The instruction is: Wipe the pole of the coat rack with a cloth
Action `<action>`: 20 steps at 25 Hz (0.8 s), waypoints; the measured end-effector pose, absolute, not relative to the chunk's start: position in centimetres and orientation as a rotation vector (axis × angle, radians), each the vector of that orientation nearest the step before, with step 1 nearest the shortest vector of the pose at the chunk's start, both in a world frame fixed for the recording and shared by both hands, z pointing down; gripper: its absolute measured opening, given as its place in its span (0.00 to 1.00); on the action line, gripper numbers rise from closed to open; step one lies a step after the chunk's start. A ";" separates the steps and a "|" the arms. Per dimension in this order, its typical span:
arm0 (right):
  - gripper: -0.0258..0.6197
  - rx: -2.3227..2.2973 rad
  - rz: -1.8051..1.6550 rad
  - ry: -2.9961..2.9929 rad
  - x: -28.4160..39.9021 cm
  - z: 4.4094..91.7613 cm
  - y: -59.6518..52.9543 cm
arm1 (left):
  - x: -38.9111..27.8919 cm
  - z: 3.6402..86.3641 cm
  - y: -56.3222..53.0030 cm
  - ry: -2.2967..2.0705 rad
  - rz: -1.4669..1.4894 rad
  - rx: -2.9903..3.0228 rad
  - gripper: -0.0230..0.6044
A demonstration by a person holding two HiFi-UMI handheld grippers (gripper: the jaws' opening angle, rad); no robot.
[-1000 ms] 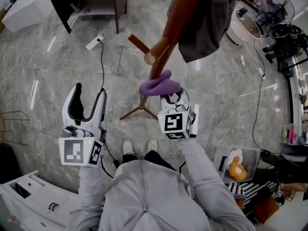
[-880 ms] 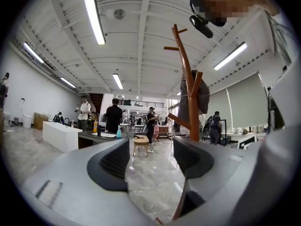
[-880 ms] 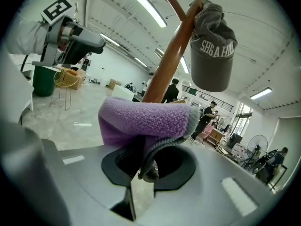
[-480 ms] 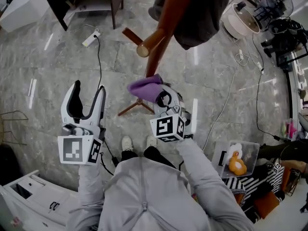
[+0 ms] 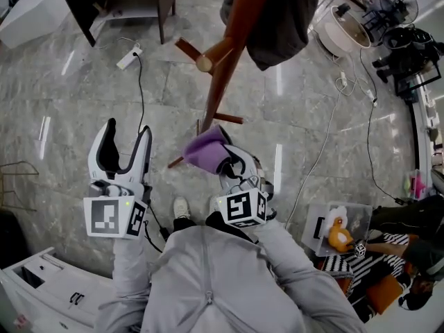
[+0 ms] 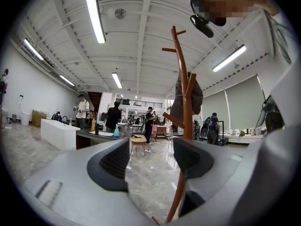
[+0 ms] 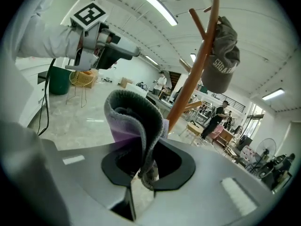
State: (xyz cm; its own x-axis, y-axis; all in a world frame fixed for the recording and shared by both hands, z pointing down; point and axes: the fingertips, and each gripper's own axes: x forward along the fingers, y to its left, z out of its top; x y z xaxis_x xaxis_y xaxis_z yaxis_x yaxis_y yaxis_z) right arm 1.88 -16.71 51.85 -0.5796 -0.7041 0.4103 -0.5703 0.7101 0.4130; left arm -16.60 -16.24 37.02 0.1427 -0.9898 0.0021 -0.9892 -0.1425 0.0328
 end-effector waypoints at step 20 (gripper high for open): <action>0.12 1.026 -0.594 -2.324 7.2 44.3 -26.9 | -14.9 36.5 -16.6 -2.076 -0.012 2.333 0.54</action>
